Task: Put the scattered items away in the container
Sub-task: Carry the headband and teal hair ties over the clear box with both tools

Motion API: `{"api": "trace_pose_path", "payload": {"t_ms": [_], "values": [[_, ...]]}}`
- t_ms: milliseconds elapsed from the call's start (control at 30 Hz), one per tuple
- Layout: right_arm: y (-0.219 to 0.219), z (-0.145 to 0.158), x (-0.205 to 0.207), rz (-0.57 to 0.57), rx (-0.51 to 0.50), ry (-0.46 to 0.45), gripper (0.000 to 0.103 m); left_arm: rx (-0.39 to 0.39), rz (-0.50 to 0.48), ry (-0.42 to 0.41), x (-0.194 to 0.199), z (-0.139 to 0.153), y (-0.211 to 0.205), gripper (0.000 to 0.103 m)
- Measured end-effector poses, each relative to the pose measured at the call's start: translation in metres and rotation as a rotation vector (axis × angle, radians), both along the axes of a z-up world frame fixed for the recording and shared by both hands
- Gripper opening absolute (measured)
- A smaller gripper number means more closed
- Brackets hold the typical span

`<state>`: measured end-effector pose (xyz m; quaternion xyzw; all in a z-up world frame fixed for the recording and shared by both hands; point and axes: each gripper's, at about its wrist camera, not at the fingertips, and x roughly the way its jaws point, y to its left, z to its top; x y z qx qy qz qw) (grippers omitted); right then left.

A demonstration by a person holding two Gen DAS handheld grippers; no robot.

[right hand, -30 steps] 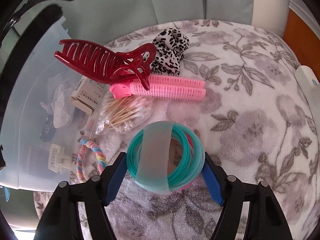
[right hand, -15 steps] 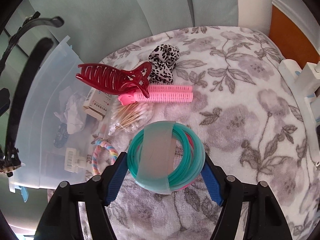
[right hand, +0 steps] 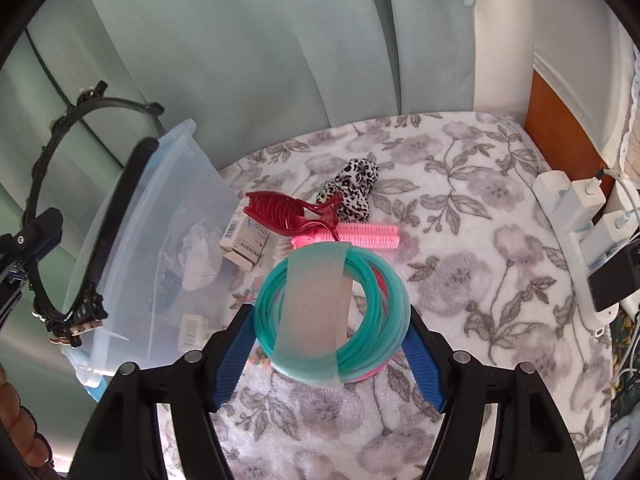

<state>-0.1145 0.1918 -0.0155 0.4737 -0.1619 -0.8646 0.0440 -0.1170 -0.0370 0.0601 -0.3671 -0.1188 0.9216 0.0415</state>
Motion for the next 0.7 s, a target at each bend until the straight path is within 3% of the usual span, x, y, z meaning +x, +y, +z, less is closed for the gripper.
{"api": "trace_pose_path", "payload": {"t_ms": [700], "values": [[-0.065, 0.131, 0.013, 0.115, -0.018, 0.320, 0.074, 0.085, 0.191, 0.100, 0.023, 0.031, -0.096, 0.013]]}}
